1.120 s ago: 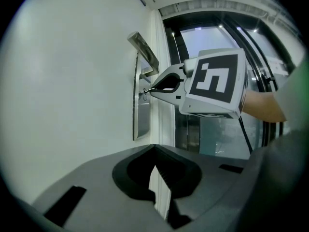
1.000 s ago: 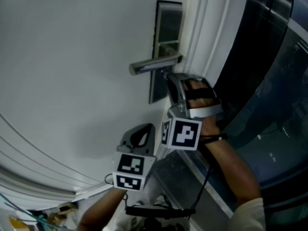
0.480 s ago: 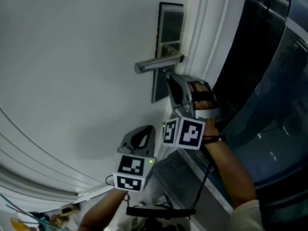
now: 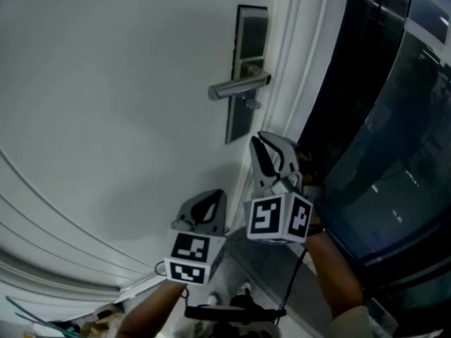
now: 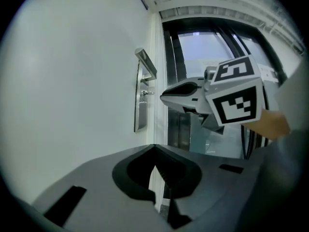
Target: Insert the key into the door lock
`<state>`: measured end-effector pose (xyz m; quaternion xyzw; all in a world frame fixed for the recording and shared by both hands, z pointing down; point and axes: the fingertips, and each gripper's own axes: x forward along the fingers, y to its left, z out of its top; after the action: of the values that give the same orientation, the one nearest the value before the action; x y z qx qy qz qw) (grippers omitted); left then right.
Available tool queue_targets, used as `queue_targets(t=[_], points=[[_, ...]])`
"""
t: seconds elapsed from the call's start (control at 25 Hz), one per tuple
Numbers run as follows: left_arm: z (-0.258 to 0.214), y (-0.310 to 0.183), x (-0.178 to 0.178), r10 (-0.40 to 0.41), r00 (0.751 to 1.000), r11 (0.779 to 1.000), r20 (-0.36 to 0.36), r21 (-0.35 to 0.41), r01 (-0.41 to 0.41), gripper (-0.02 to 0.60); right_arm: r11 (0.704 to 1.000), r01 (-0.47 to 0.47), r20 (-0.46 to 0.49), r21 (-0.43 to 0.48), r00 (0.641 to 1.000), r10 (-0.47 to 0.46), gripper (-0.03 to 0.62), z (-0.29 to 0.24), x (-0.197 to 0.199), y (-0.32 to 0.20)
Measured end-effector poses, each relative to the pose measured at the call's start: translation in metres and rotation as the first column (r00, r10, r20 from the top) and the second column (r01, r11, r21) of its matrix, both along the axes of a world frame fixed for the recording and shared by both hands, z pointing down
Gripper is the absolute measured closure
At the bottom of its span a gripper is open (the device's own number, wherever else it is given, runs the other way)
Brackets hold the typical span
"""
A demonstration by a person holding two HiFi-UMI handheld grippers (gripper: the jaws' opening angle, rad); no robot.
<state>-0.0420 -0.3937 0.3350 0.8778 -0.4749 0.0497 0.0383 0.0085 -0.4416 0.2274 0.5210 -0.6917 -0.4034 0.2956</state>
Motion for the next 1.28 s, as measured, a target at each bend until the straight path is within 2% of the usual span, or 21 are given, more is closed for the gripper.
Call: queue_targets(t=[0.28,0.4,0.44,0.56,0.76,0.84,1.16,1.28], points=[[0.005,0.021,0.010,0.035,0.999,0.999,-0.016,-0.003,-0.035,0.578,0.993,0.016,0.175,-0.118,0.985,0.005,0.540,0.033,0.003,0.042],[0.005,0.032,0.017,0.047,0.999,0.999,-0.016,0.002,-0.047,0.578,0.988,0.054,0.293,-0.144,0.956,-0.009,0.551,0.037,0.007,0.062],[0.005,0.036,0.019,0.048,0.999,0.999,-0.017,0.002,-0.048,0.578,0.985,0.076,0.341,-0.157,0.940,-0.019,0.573,0.039,0.009,0.069],[0.006,0.047,0.028,0.048,0.999,0.999,-0.017,-0.001,-0.048,0.578,0.965,0.152,0.473,-0.212,0.880,-0.035,0.577,0.050,0.016,0.089],[0.007,0.070,0.047,0.044,0.999,0.999,-0.019,0.000,-0.044,0.578,0.925,0.264,0.663,-0.272,0.749,-0.019,0.579,0.066,0.032,0.123],[0.009,0.081,0.056,0.039,0.999,0.999,-0.021,-0.007,-0.039,0.578,0.920,0.287,0.692,-0.267,0.721,-0.024,0.579,0.072,0.041,0.135],[0.015,0.130,0.091,0.005,1.000,1.000,-0.014,-0.016,-0.005,0.578,0.900,0.325,0.736,-0.289,0.676,-0.007,0.579,0.092,0.074,0.188],[0.018,0.152,0.102,-0.001,1.000,1.000,-0.022,-0.017,0.001,0.578,0.888,0.340,0.760,-0.309,0.650,0.016,0.579,0.103,0.084,0.211]])
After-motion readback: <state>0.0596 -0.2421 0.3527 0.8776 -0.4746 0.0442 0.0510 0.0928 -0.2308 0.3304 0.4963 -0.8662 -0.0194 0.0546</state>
